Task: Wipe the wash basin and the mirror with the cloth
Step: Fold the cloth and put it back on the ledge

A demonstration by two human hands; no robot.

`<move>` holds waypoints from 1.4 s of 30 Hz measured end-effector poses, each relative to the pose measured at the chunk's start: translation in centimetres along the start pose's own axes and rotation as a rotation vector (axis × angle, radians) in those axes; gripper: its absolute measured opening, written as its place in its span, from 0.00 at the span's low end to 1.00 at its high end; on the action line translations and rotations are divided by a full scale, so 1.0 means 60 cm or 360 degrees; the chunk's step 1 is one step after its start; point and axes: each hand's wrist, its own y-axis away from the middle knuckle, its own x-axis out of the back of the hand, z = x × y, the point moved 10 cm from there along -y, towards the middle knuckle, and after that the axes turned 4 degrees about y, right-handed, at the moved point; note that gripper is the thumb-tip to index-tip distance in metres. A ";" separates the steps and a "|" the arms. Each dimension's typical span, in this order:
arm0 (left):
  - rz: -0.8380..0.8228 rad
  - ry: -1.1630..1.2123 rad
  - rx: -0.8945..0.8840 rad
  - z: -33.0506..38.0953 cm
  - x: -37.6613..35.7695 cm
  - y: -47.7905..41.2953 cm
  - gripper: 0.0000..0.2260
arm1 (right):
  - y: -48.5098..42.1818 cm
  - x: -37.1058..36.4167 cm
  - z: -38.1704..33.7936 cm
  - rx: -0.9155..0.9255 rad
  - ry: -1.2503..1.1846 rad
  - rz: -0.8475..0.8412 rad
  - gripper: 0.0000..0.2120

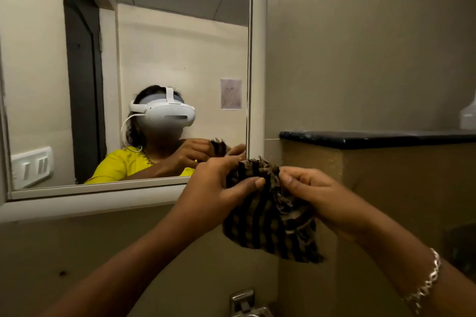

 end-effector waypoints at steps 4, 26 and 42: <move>0.0033 -0.0145 0.0026 0.005 0.007 0.008 0.13 | 0.008 -0.037 -0.015 0.0042 0.0477 -0.0096 0.33; -0.0264 0.0304 0.0549 0.060 0.002 -0.057 0.18 | 0.022 0.118 -0.134 -0.0064 0.0508 -0.0104 0.08; 0.0081 0.0225 0.0234 0.092 -0.118 -0.314 0.03 | -0.088 0.448 -0.150 0.0091 0.0731 0.0346 0.13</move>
